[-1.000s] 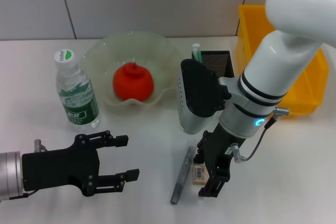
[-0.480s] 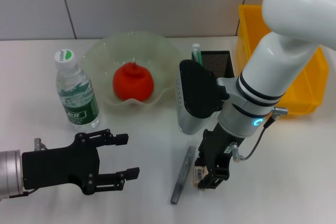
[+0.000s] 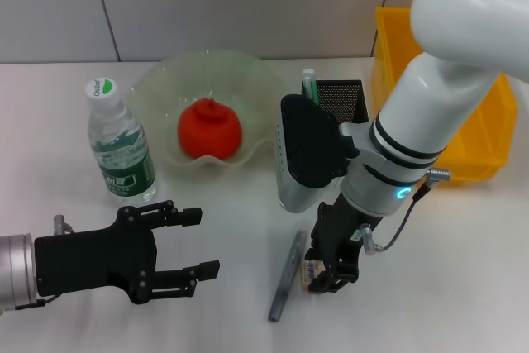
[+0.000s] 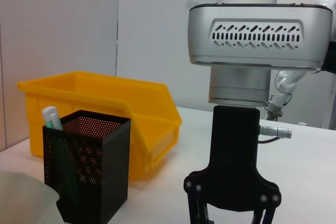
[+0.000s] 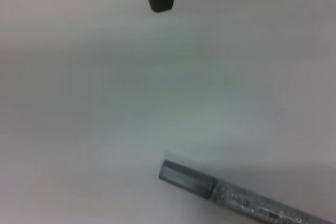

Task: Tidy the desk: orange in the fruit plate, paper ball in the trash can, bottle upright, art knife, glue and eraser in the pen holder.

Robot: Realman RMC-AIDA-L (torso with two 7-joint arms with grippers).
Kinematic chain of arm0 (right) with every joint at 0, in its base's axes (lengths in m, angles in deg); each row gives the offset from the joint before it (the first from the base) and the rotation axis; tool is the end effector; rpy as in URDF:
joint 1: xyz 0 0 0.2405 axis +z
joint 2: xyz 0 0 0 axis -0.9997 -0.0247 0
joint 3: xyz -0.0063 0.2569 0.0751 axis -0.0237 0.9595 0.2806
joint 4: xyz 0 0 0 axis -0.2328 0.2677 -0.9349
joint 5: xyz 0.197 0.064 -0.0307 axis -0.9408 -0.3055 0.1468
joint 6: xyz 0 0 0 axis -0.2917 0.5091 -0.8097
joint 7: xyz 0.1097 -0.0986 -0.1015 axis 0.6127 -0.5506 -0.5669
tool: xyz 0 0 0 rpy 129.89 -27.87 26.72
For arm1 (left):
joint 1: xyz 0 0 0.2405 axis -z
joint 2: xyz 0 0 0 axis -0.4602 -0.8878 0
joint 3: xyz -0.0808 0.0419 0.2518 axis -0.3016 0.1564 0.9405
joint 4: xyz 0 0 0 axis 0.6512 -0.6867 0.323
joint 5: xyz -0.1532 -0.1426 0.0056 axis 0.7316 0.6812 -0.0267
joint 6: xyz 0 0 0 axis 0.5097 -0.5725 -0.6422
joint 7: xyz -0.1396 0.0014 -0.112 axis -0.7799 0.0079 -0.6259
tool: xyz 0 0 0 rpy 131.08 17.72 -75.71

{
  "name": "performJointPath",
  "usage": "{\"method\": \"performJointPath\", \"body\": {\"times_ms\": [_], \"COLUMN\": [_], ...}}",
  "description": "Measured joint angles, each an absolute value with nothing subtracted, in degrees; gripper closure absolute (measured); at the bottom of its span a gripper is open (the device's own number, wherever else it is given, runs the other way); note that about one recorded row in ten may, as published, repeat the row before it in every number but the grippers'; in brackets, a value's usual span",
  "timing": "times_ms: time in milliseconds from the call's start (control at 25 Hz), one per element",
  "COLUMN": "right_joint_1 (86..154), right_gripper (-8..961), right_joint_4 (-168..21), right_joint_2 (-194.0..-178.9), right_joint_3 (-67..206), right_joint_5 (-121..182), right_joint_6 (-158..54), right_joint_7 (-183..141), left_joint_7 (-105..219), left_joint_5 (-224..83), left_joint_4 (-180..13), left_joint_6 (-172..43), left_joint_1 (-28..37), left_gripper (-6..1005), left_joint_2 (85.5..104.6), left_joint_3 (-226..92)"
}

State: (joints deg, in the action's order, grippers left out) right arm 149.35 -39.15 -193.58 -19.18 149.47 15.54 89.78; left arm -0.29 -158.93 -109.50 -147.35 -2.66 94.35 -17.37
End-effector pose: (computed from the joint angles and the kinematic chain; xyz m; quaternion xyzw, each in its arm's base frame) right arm 0.1574 0.3740 -0.1430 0.9669 -0.0003 0.2536 0.0294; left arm -0.2814 0.3031 -0.0458 -0.9549 -0.1052 -0.2527 0.1152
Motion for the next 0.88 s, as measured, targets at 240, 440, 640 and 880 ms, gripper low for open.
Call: {"method": "performJointPath", "body": {"times_ms": [240,440,640,880], "right_joint_1": [148.44,145.82,144.47,144.77], "right_gripper": [572,572,572,572], "right_joint_4": [-35.77,-26.91,-19.19,-15.49], "right_joint_2": [-193.22,-192.81,-192.79,-192.42], "right_joint_3": [-16.96,-7.62,2.07,10.49], "right_joint_5": [148.8,153.54,159.49,161.57], "right_joint_6": [18.29,24.91,28.48,27.86], "right_joint_7": [90.44,91.93,93.2,95.76], "left_joint_7": [-0.29,-0.29,-0.29,-0.29], "left_joint_5": [-158.94,-159.02,-159.02,-159.2], "left_joint_4": [-109.78,-110.09,-110.12,-110.17], "left_joint_6": [-147.36,-147.52,-147.63,-147.57], "left_joint_1": [-2.62,-2.61,-2.62,-2.55], "left_gripper": [213,213,213,213], "left_joint_2": [94.41,94.58,94.68,94.94], "left_joint_3": [-17.37,-17.37,-17.36,-17.36]}}
